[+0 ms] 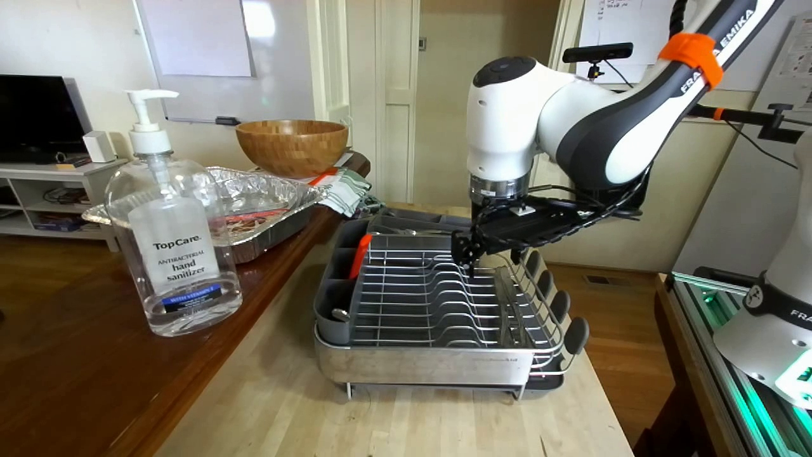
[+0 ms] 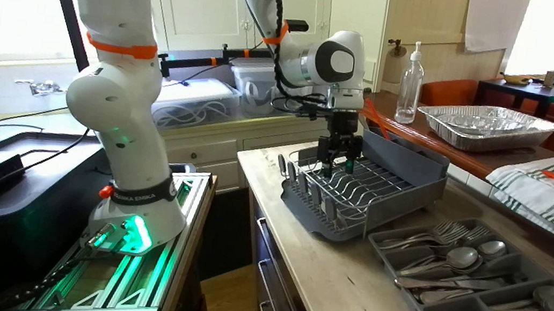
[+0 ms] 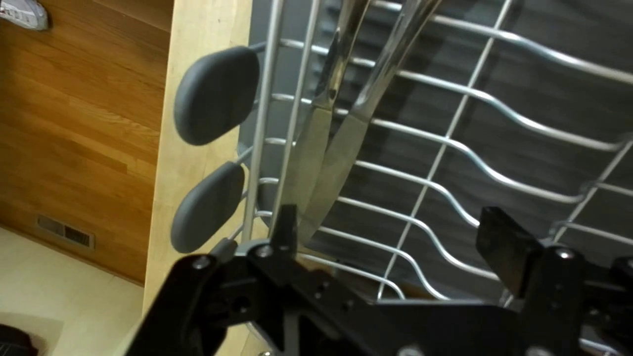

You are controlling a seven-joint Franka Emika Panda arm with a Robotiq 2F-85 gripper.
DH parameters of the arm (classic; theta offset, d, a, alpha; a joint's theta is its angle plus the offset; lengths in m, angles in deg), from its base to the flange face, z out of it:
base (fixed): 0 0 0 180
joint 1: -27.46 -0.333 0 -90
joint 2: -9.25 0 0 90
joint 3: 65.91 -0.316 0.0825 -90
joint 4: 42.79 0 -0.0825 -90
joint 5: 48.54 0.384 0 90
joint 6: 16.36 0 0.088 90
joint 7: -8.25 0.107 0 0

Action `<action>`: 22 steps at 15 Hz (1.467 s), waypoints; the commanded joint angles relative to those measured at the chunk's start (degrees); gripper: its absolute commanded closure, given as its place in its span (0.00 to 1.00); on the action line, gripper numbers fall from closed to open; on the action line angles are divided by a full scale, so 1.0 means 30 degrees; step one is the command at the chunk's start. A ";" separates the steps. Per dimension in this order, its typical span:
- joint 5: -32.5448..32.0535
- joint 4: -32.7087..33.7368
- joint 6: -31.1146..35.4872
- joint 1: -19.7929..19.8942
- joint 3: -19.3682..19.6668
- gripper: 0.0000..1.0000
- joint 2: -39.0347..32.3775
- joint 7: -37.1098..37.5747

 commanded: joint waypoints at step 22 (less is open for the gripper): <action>0.0383 -0.3616 0.4690 -0.1467 0.1118 0.00 0.0448 0.5797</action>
